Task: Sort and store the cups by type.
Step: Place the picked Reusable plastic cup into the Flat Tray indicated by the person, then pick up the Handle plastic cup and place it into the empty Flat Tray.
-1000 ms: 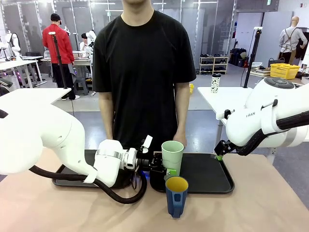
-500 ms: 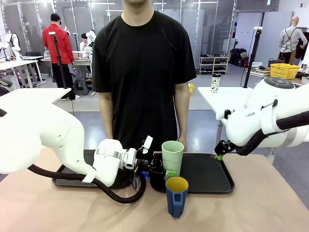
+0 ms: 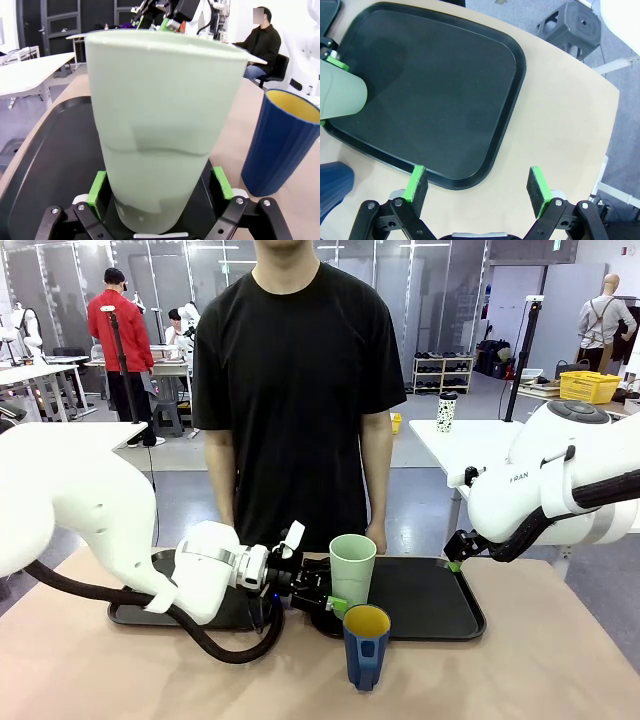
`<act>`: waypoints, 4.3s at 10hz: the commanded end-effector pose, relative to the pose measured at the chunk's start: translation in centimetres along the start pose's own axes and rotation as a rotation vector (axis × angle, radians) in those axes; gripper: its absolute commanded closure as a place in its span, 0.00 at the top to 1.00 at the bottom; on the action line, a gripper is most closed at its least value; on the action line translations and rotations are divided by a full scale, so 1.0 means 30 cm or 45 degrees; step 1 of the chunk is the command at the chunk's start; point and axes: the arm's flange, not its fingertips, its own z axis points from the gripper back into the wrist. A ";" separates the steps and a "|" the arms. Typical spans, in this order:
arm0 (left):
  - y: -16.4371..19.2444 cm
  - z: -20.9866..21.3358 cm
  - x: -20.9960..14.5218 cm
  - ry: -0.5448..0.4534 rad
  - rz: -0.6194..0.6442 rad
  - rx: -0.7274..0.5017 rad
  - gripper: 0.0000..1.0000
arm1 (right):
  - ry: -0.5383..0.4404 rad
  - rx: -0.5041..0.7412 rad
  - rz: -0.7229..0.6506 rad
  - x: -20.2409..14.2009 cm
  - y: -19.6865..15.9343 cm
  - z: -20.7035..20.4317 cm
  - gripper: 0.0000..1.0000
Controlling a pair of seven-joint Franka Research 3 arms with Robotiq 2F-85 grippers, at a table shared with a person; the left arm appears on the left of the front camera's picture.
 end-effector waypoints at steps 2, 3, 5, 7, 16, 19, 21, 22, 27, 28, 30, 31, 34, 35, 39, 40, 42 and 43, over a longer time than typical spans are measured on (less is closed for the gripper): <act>-0.080 0.099 0.071 0.110 -0.036 0.033 1.00 | -0.005 0.002 -0.002 -0.002 -0.005 0.000 1.00; -0.089 0.129 0.090 0.156 -0.035 0.049 1.00 | -0.005 0.002 -0.002 -0.002 -0.005 0.000 1.00; -0.102 0.182 0.122 0.203 -0.044 0.079 1.00 | -0.005 0.002 -0.002 -0.002 -0.005 0.000 1.00; -0.139 0.265 0.145 0.331 -0.016 0.122 1.00 | -0.005 0.002 -0.002 -0.002 -0.005 0.000 1.00; -0.475 0.666 0.358 1.045 0.036 0.263 1.00 | -0.005 0.002 -0.002 -0.002 -0.005 0.000 1.00; -0.482 0.682 0.325 1.026 0.010 0.257 1.00 | -0.005 0.002 -0.002 -0.002 -0.005 0.000 1.00; -0.482 0.682 0.325 1.026 0.010 0.257 1.00 | -0.005 0.002 -0.002 -0.002 -0.005 0.000 1.00; -0.482 0.682 0.325 1.026 0.010 0.257 1.00 | -0.005 0.002 -0.002 -0.002 -0.005 0.000 1.00; -0.482 0.682 0.325 1.026 0.010 0.257 1.00 | -0.005 0.002 -0.002 -0.002 -0.005 0.000 1.00; -0.482 0.682 0.325 1.026 0.010 0.257 1.00 | -0.005 0.002 -0.002 -0.002 -0.005 0.000 1.00; -0.482 0.682 0.325 1.026 0.010 0.257 1.00 | -0.005 0.002 -0.002 -0.002 -0.005 0.000 1.00; -0.482 0.682 0.325 1.026 0.010 0.257 1.00 | -0.005 0.002 -0.002 -0.002 -0.005 0.000 1.00; -0.482 0.682 0.325 1.026 0.010 0.257 1.00 | -0.005 0.002 -0.002 -0.002 -0.005 0.000 1.00; -0.482 0.682 0.325 1.026 0.010 0.257 1.00 | -0.005 0.002 -0.002 -0.002 -0.005 0.000 1.00; -0.482 0.682 0.325 1.026 0.010 0.257 1.00 | -0.005 0.002 -0.002 -0.002 -0.005 0.000 1.00; -0.482 0.682 0.325 1.026 0.010 0.257 1.00 | -0.005 0.002 -0.002 -0.002 -0.005 0.000 1.00; -0.482 0.682 0.325 1.026 0.010 0.257 1.00 | -0.005 0.002 -0.002 -0.002 -0.005 0.000 1.00; -0.482 0.682 0.325 1.026 0.010 0.257 1.00 | -0.005 0.002 -0.002 -0.002 -0.005 0.000 1.00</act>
